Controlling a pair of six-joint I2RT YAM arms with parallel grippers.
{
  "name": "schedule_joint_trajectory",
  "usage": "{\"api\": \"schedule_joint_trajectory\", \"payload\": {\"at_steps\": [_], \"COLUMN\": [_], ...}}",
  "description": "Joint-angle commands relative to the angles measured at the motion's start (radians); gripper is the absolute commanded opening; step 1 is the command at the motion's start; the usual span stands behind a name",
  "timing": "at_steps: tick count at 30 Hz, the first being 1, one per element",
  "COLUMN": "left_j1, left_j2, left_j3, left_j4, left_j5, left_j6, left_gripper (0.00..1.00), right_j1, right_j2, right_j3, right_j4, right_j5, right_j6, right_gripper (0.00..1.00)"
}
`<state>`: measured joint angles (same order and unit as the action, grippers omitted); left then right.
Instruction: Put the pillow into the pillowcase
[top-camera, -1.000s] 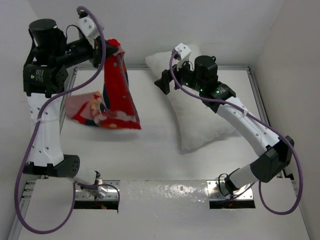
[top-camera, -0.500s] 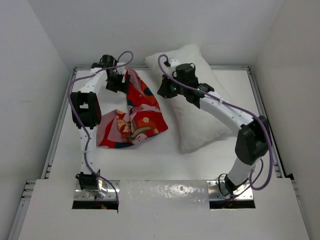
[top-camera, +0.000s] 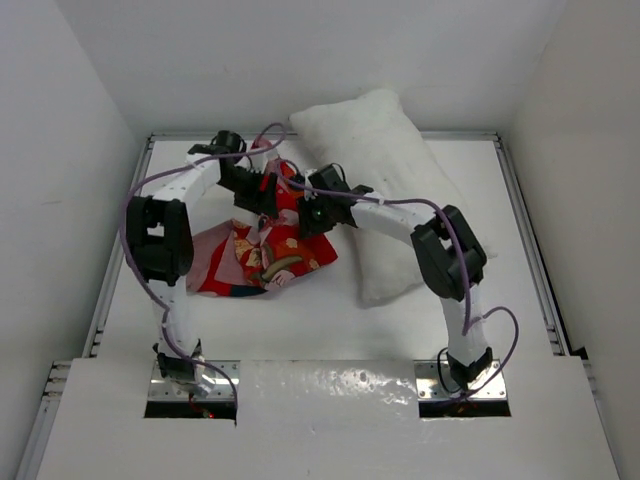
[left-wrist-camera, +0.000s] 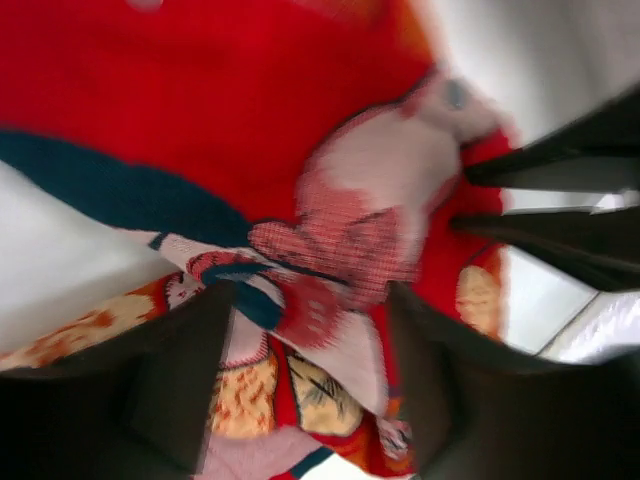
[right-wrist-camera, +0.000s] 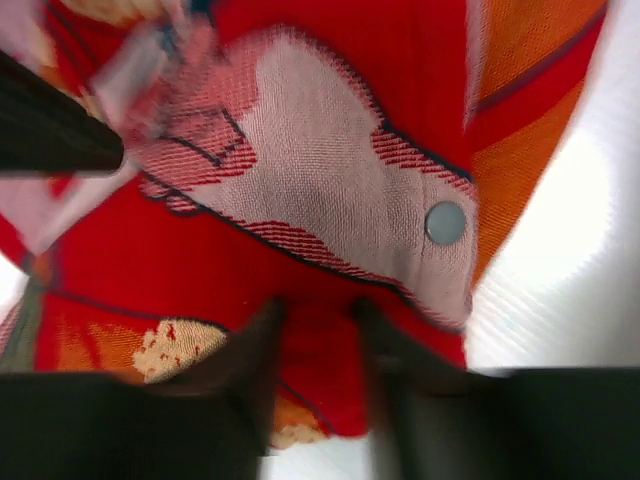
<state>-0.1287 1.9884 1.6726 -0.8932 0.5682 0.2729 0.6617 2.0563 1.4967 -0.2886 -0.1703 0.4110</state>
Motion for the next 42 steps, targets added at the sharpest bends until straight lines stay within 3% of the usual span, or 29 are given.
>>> {"api": "schedule_joint_trajectory", "payload": {"at_steps": [1, 2, 3, 4, 5, 10, 13, 14, 15, 16, 17, 19, 21, 22, 23, 24, 25, 26, 31, 34, 38, 42], "left_j1": [0.021, 0.023, 0.029, 0.037, 0.058, 0.190, 0.230, 0.232, 0.232, 0.230, 0.218, 0.195, 0.146, 0.140, 0.091, 0.080, 0.069, 0.058, 0.063, 0.073, 0.080, 0.081], "left_j2": [0.073, 0.085, 0.093, 0.096, 0.098, 0.017, -0.045, -0.056, -0.066, -0.074, -0.074, -0.057, -0.042, -0.022, -0.008, 0.006, 0.041, 0.058, 0.234, 0.303, 0.331, 0.410], "left_j3": [-0.069, -0.074, -0.067, -0.047, -0.037, 0.025, 0.030, 0.026, 0.023, 0.026, 0.033, 0.065, 0.090, 0.113, 0.127, 0.165, 0.185, 0.203, 0.390, 0.467, 0.458, 0.484], "left_j4": [0.036, 0.037, 0.024, 0.011, -0.012, -0.076, -0.078, -0.069, -0.063, -0.061, -0.065, -0.075, -0.066, -0.056, -0.030, -0.015, 0.005, 0.054, 0.175, 0.201, 0.276, 0.289], "left_j5": [0.036, 0.027, 0.019, 0.010, -0.013, -0.050, -0.212, -0.290, -0.312, -0.312, -0.298, -0.249, -0.205, -0.212, -0.218, -0.229, -0.253, -0.275, -0.604, -0.724, -0.740, -0.657], "left_j6": [-0.020, -0.017, -0.008, 0.002, 0.020, 0.127, 0.224, 0.245, 0.262, 0.270, 0.272, 0.272, 0.272, 0.259, 0.252, 0.241, 0.209, 0.187, -0.018, -0.078, -0.113, -0.152], "left_gripper": [0.56, 0.46, 0.20, 0.07, 0.00, 0.00, 0.00, 0.00, 0.06, 0.16, 0.35, 0.46, 0.51, 0.51, 0.53, 0.53, 0.53, 0.53, 0.50, 0.48, 0.51, 0.55], "right_j1": [0.047, 0.062, 0.094, 0.111, 0.137, 0.191, 0.233, 0.237, 0.237, 0.234, 0.233, 0.199, 0.118, 0.081, 0.006, -0.026, -0.052, -0.080, -0.085, -0.085, -0.085, -0.085], "right_j2": [0.050, 0.056, 0.050, 0.038, -0.005, -0.186, -0.260, -0.268, -0.281, -0.288, -0.294, -0.303, -0.300, -0.288, -0.274, -0.256, -0.208, -0.181, -0.041, 0.004, 0.039, 0.070], "right_j3": [0.031, 0.030, 0.025, -0.004, -0.028, -0.249, -0.285, -0.283, -0.282, -0.282, -0.280, -0.288, -0.299, -0.315, -0.320, -0.320, -0.287, -0.256, -0.063, -0.052, -0.049, -0.047], "right_j4": [-0.006, -0.010, -0.004, 0.011, 0.064, 0.238, 0.212, 0.198, 0.180, 0.177, 0.181, 0.222, 0.345, 0.405, 0.519, 0.566, 0.595, 0.595, 0.585, 0.653, 0.721, 0.727], "right_j5": [-0.084, -0.106, -0.150, -0.176, -0.208, -0.397, -0.399, -0.367, -0.367, -0.359, -0.327, -0.304, -0.313, -0.319, -0.314, -0.302, -0.288, -0.272, -0.166, -0.166, -0.193, -0.215], "right_j6": [-0.012, -0.032, -0.072, -0.087, -0.103, -0.158, -0.236, -0.245, -0.253, -0.258, -0.258, -0.212, -0.062, 0.012, 0.099, 0.259, 0.311, 0.342, 0.370, 0.410, 0.442, 0.454], "right_gripper": [0.24, 0.15, 0.02, 0.00, 0.00, 0.00, 0.00, 0.04, 0.24, 0.54, 0.72, 0.78, 0.72, 0.64, 0.30, 0.15, 0.04, 0.00, 0.04, 0.04, 0.06, 0.06]}}
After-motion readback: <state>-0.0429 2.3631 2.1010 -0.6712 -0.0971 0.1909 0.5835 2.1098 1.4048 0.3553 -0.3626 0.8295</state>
